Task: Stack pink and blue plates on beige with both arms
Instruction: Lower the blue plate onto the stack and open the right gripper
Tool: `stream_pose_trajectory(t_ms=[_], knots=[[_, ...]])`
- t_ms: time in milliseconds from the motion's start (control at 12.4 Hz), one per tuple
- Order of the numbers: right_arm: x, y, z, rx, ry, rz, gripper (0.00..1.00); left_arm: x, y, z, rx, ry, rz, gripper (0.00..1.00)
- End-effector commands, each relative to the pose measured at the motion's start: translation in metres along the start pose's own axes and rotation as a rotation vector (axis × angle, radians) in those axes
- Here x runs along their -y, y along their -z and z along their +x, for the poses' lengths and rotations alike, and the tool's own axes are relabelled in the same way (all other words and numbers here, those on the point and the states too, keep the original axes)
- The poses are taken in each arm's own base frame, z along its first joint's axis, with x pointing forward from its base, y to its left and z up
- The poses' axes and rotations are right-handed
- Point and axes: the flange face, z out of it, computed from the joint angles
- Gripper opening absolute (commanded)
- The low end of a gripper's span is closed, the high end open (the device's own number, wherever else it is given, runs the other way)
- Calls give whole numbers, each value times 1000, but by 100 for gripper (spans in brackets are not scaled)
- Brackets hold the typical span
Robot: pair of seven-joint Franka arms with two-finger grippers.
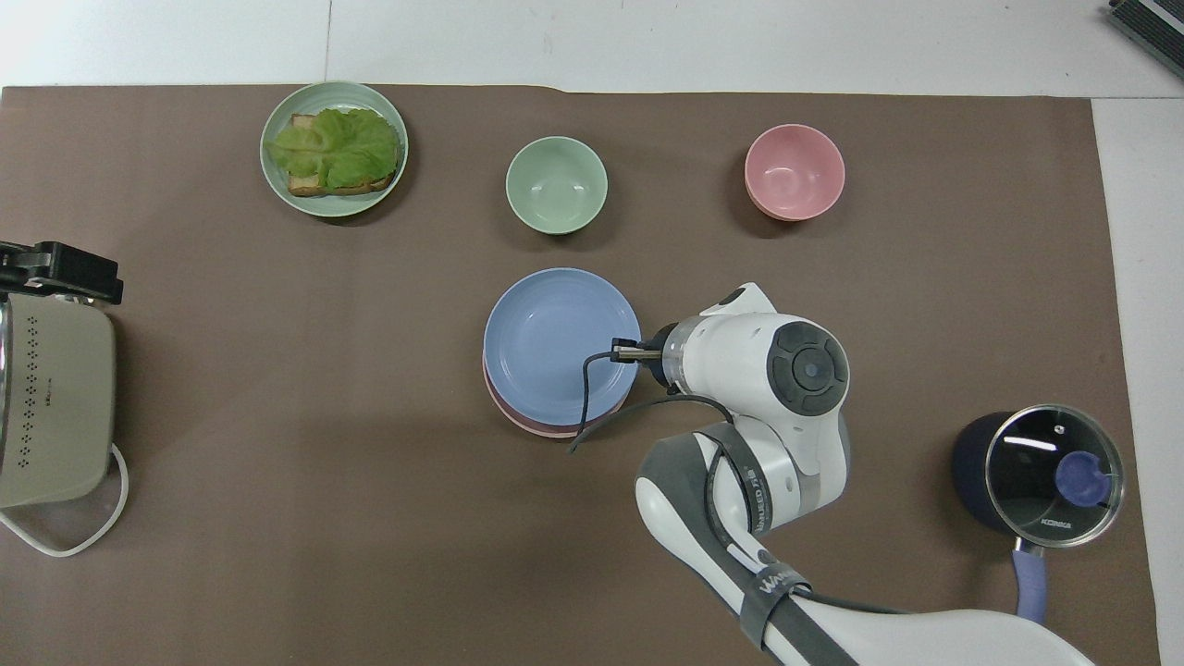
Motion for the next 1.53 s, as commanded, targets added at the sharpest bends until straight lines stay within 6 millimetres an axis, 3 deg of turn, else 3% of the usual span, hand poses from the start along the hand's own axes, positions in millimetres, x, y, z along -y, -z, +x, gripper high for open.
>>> stream_pose_trajectory(t_ms=[0,563,724,885,1046,1207,1448], knots=[[5,-4,1,5,-21,16,0,2,4,-5,7,-8,10,100],[1,-6,-5,55,-21,-4,0,2,4,-5,7,-8,10,100],[5,-5,-2,48,-22,1,23,2,4,-5,7,-8,10,100],[13,4,6,27,-23,18,63,2,4,-5,7,-8,10,100],[17,16,12,8,-35,29,76,2,4,-5,7,-8,10,100],[9,44,21,-12,-87,34,89,2,3,-5,9,-8,10,100],[-43,115,44,-15,-150,-10,100,3,4,-5,7,-6,10,100]])
